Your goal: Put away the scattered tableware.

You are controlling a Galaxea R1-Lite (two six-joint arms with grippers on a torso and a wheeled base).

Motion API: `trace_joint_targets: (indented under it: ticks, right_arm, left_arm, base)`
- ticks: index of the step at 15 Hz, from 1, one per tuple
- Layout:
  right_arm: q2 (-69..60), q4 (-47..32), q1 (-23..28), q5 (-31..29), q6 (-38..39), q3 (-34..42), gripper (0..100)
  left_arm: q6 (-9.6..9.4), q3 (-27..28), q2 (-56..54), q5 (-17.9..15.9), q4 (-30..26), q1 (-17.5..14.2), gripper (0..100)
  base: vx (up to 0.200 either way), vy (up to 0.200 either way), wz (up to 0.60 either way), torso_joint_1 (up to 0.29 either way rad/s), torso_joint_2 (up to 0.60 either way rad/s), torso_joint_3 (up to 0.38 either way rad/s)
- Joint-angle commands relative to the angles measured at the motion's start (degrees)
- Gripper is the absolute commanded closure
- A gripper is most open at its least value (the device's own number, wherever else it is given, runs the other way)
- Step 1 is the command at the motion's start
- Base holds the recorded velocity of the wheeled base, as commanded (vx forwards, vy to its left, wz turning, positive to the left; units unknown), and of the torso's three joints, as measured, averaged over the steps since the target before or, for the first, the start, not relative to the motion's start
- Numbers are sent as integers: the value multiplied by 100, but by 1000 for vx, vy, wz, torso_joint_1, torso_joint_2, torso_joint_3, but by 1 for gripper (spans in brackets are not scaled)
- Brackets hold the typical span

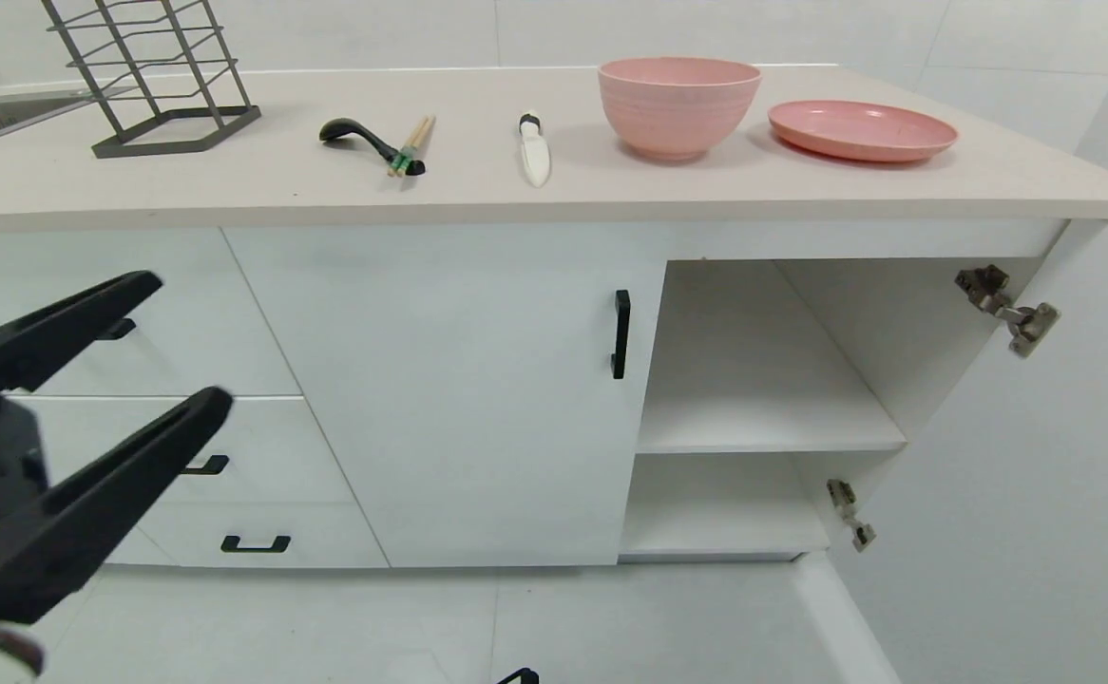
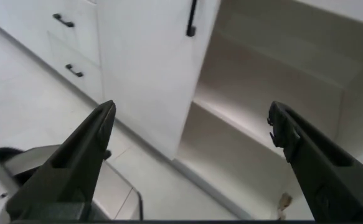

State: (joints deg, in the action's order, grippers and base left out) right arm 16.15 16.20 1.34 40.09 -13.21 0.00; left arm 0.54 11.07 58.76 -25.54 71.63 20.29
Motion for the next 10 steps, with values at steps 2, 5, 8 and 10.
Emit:
trace_joint_targets:
  ticks: [2,5,8,10]
  right_arm:
    - [-1615,-1216,-143,-573,170,0,0]
    - [-1615,-1330,-134,-1592,627,0,0]
    - [-1615,-1348,-134,-2489,1058,0,0]
    - [-1615,-1348,-134,-3078,1031,0,0]
  left_arm:
    - [87,-536,-3714,-30,-2786,-1158,0]
    - [-1,-597,-5410,31,-5194,-1598,0]
    - [-10,-1107,-5401,875,-5590,-1765,0]
    - [-80,-1045,-5876,1069,-7067,-2046,0]
  base:
    - [0,0,0,0,0,0]
    - [0,0,0,0,0,0]
    - [0,0,0,0,0,0]
    - [0,0,0,0,0,0]
